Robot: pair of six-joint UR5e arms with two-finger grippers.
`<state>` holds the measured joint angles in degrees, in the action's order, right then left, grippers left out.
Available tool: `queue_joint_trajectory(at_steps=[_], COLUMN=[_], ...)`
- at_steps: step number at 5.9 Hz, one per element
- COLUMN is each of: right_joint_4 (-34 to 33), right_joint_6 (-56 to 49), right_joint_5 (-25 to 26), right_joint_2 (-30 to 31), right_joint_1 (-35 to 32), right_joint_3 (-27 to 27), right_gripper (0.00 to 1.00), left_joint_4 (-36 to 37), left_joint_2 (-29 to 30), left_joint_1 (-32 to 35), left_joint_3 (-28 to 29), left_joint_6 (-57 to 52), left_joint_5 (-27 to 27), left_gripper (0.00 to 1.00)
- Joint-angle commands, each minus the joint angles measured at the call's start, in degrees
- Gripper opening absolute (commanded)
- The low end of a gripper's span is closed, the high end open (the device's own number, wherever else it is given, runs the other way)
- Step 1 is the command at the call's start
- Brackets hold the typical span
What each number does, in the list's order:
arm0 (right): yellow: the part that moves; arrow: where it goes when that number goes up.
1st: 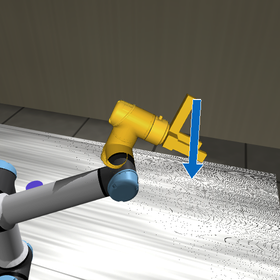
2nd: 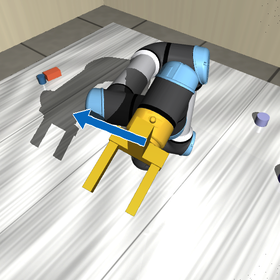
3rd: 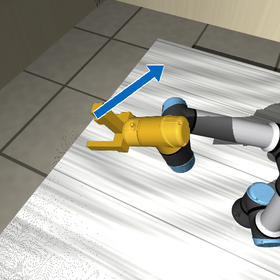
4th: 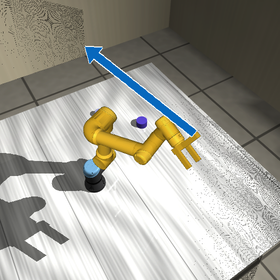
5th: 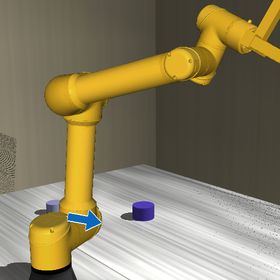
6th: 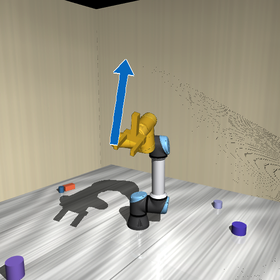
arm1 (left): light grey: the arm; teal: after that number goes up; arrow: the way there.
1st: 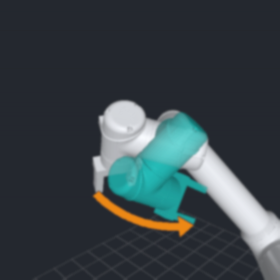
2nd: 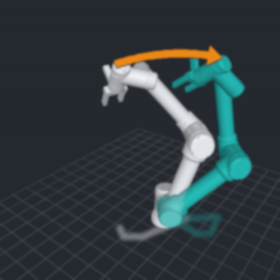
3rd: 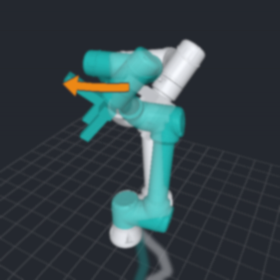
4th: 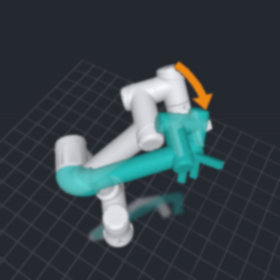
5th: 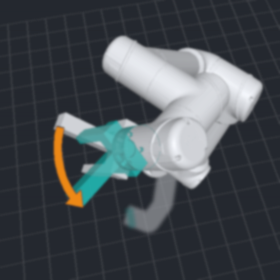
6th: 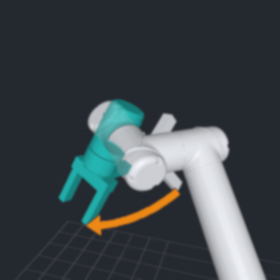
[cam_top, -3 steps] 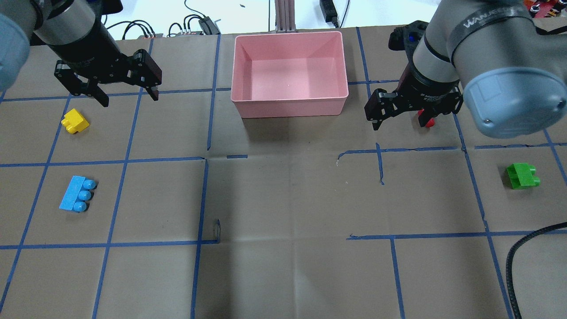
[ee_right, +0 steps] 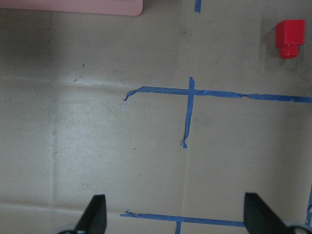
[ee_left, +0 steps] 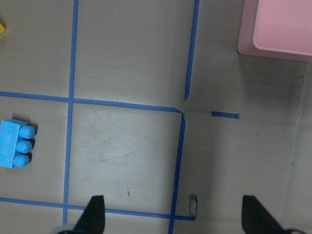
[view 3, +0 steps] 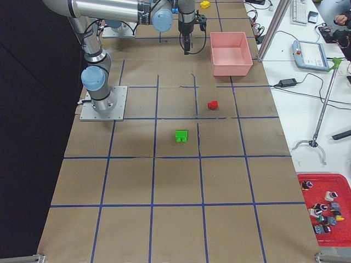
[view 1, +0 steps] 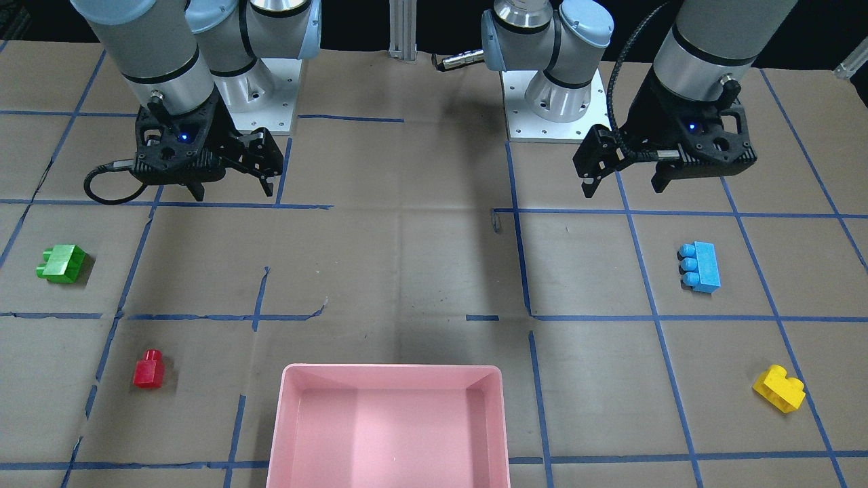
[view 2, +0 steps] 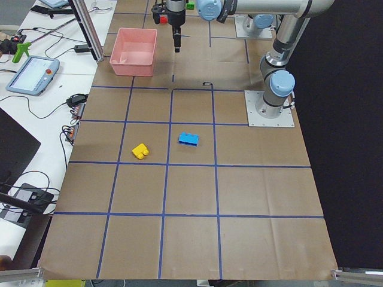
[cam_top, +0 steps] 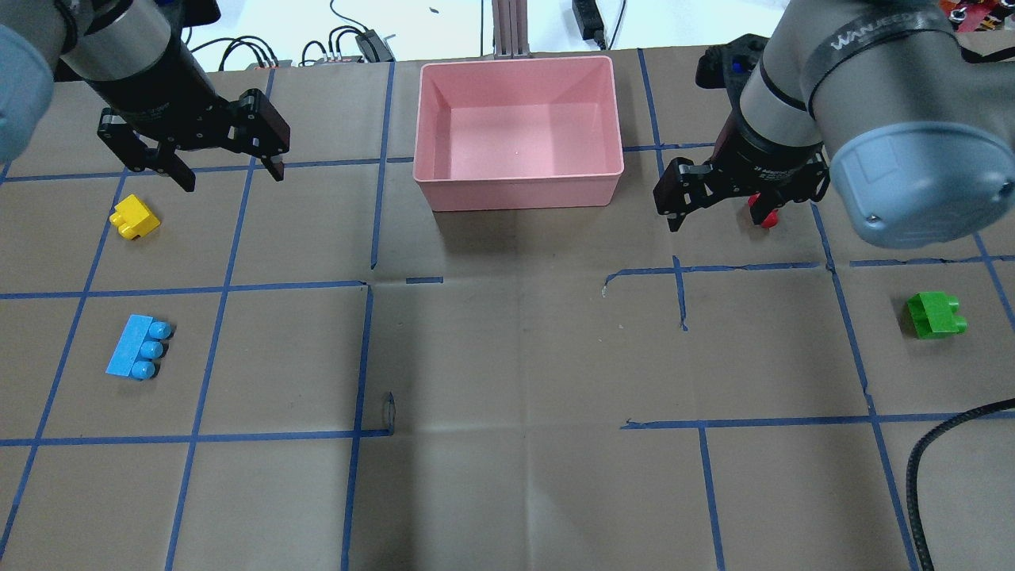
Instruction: Put all blocks into box
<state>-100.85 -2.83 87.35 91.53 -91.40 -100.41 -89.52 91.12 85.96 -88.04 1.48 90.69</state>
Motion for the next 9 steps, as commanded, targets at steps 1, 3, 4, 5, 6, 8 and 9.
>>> queue_joint_trajectory(at_steps=[1, 3, 4, 5, 6, 8, 9], right_joint_4=[-0.3, -0.2, -0.2, -0.2, -0.2, -0.2, -0.2], right_joint_6=[-0.1, -0.2, -0.2, -0.2, -0.2, -0.2, -0.2], right_joint_5=[-0.4, -0.4, -0.4, -0.4, -0.3, -0.3, -0.3], right_joint_2=[-0.6, -0.5, -0.6, -0.4, -0.2, -0.2, -0.1], right_joint_1=[0.0, 0.0, 0.0, 0.0, 0.0, 0.0, 0.0], right_joint_3=[0.1, 0.2, 0.2, 0.2, 0.2, 0.2, 0.2], right_gripper=[1.0, 1.0, 1.0, 1.0, 1.0, 1.0, 1.0], left_joint_4=[0.0, -0.3, -0.7, -0.9, -0.7, -0.6, -0.7], left_joint_2=[0.1, 0.4, 0.9, 1.9, 1.6, 1.3, 1.3], left_joint_1=[0.1, 0.1, 0.1, 0.3, 0.3, -9.9, -17.9], left_joint_3=[0.0, -0.1, -0.1, -0.3, -1.7, -2.1, -3.5], left_joint_6=[-0.2, -0.2, -2.2, -2.4, -4.5, -18.1, -26.0], left_joint_5=[0.0, 0.0, -0.1, -0.2, -0.1, 0.0, -0.2], left_gripper=[1.0, 1.0, 1.0, 1.0, 1.0, 1.0, 1.0])
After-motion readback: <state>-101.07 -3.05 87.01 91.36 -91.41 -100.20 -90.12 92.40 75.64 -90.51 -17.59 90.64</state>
